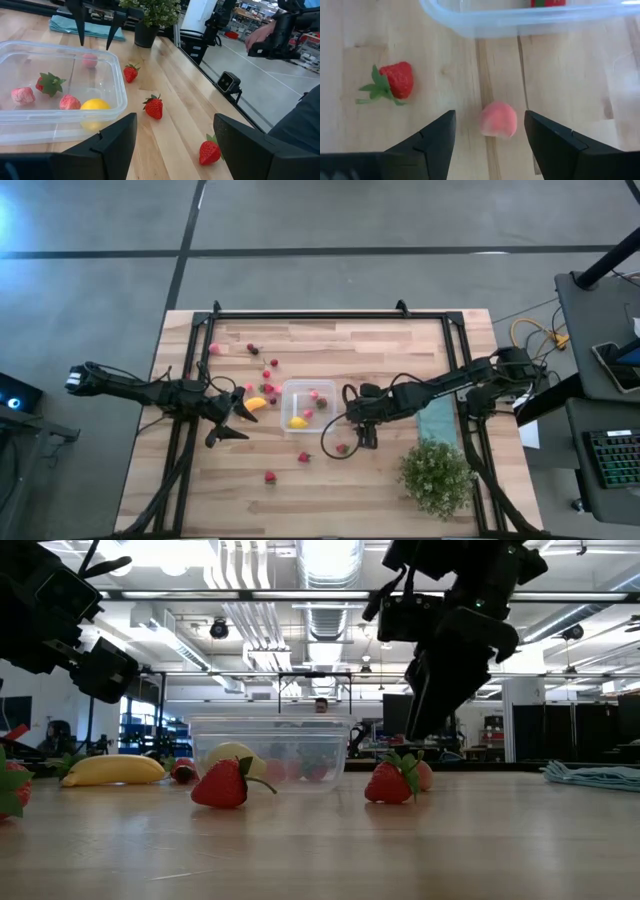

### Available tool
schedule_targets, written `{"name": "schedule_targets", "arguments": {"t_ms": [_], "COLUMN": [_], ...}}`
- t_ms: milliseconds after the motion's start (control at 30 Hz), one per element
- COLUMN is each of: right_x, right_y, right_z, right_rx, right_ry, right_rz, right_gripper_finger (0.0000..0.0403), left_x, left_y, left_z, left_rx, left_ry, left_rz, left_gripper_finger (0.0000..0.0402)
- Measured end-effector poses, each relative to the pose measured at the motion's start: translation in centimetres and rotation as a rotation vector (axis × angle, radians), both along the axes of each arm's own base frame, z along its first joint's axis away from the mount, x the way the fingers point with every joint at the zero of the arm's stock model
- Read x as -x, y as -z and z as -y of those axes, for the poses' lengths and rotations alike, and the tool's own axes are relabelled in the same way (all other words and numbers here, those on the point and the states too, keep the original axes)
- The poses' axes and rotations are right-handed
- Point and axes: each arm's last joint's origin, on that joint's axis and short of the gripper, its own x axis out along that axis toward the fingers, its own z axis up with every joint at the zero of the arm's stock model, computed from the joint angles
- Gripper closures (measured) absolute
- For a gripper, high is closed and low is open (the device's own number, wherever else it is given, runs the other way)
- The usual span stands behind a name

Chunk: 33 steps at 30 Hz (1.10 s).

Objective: Pick and placing Produce into tupperware
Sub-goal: Put the peach into the transparent bin

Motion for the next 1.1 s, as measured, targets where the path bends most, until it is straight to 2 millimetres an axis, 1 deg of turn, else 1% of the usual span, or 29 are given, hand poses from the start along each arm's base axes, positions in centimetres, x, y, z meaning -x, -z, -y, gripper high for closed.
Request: {"name": "schedule_targets", "arguments": {"t_ms": [167,367,567,1100], "right_x": [-0.11,-0.30,-0.48,-0.49], "right_y": [0.91,0.76,0.45,0.73], "right_z": [-0.02,-0.05,-0.02,-0.03], "right_rx": [0.009,-0.002,-0.082,-0.075], "right_ry": [-0.005,0.006,0.151,0.143], "right_rz": [-0.029,-0.005,0.031,0.018], "right_gripper_finger": [0.0174,0.0174,0.0174,0.0174], "left_x": [0.00,0.01,0.00,0.00], "left_y": [0.00,-0.01,0.01,0.00], "left_z": [0.00,0.00,0.00,0.00], "left_rx": [0.000,0.000,0.000,0.000], "left_ry": [0.001,0.001,0.000,0.001], "left_rz": [0.000,0.001,-0.001,0.000], "left_gripper_finger": [0.0152,0.0152,0.0152,0.0152]}}
